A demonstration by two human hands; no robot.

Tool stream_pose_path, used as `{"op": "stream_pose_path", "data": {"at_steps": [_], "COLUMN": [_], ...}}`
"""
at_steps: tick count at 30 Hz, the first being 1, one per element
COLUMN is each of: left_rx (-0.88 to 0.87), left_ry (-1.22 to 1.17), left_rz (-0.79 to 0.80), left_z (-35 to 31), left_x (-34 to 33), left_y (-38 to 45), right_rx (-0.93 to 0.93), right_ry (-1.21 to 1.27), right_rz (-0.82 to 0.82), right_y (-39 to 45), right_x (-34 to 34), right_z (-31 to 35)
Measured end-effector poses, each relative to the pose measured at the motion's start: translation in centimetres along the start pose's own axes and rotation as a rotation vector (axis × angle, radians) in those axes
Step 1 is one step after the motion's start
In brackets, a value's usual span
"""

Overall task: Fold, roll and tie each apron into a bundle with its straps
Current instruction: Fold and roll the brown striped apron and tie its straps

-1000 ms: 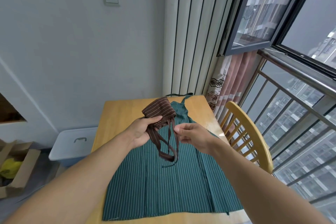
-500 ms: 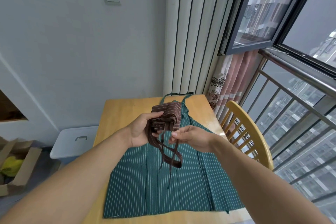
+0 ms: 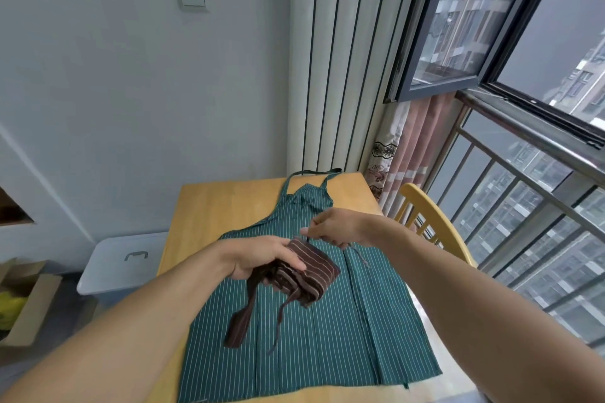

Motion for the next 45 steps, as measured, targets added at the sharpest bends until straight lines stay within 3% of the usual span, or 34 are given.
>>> {"op": "stream_pose_path", "data": {"at_steps": [3, 7, 12, 14, 17, 19, 22, 24, 26, 29, 32, 34, 38, 42, 45], "left_rx": [0.025, -0.052, -0.119, -0.131, -0.143, -0.156, -0.172, -0.168, -0.152, -0.164, -0.224, -0.238, -0.219, -0.183, -0.161], "left_ry": [-0.122, -0.489, -0.794, -0.817, -0.731, -0.712, -0.760, -0.747, -0.728, -0.797, -0.888, -0.804, -0.745, -0.708, -0.586], "left_rz": [-0.093, -0.207, -0.236, -0.241, -0.281, -0.305, -0.322, -0.353, -0.393, -0.394, -0.284, -0.248, -0.410, -0.484, -0.432], "left_z": [0.4, 0.2, -0.3, -0.6, -0.8, -0.8, -1.0, -1.3, -1.6, -2.1, -2.8, -3.0, -2.8, -2.7, -2.9], "left_x": [0.0, 1.1, 1.6, 1.5, 1.3, 1.3, 1.7, 2.0, 2.0, 2.1, 2.7, 2.8, 3.8, 5.2, 5.0], "left_y": [0.5, 1.1, 0.9, 0.9, 1.1, 1.2, 1.2, 1.1, 0.8, 0.3, 0.0, 0.1, 0.4, -0.5, -1.2], "right_rx": [0.064, 0.107, 0.111, 0.048, -0.047, -0.047, 0.115, 0.163, 0.161, 0.184, 0.169, 0.144, 0.136, 0.069, -0.020], "right_ry": [-0.235, -0.413, -0.615, -0.465, 0.037, 0.112, -0.029, -0.371, -0.650, -0.738, -0.741, -0.760, -0.731, -0.291, -0.128], "right_rz": [-0.094, -0.271, -0.504, -0.568, -0.753, -0.838, -0.624, -0.506, -0.520, -0.582, -0.626, -0.644, -0.634, -0.333, -0.393], "right_y": [0.2, 0.2, -0.6, -0.7, -1.0, -1.7, -1.7, -1.5, -1.3, -1.5, -1.6, -1.3, -0.9, 0.1, -0.4], "right_x": [0.8, 0.6, -0.3, -0.6, 0.7, 2.3, 1.2, -0.8, -1.8, -2.4, -3.0, -3.1, -3.0, -4.3, -2.8], "right_z": [1.9, 2.6, 3.3, 2.5, 0.3, 0.1, 2.8, 4.1, 4.4, 4.0, 3.3, 3.0, 2.8, -0.7, -2.9]}}
Point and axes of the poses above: each hand's wrist, its own y-axis towards the middle knuckle, its own x-axis out of the back of the hand, z = x × y, the point moved 6 cm from there along y, towards the middle knuckle, and after that the axes turned 13 degrees about x, right-handed, at the moved point
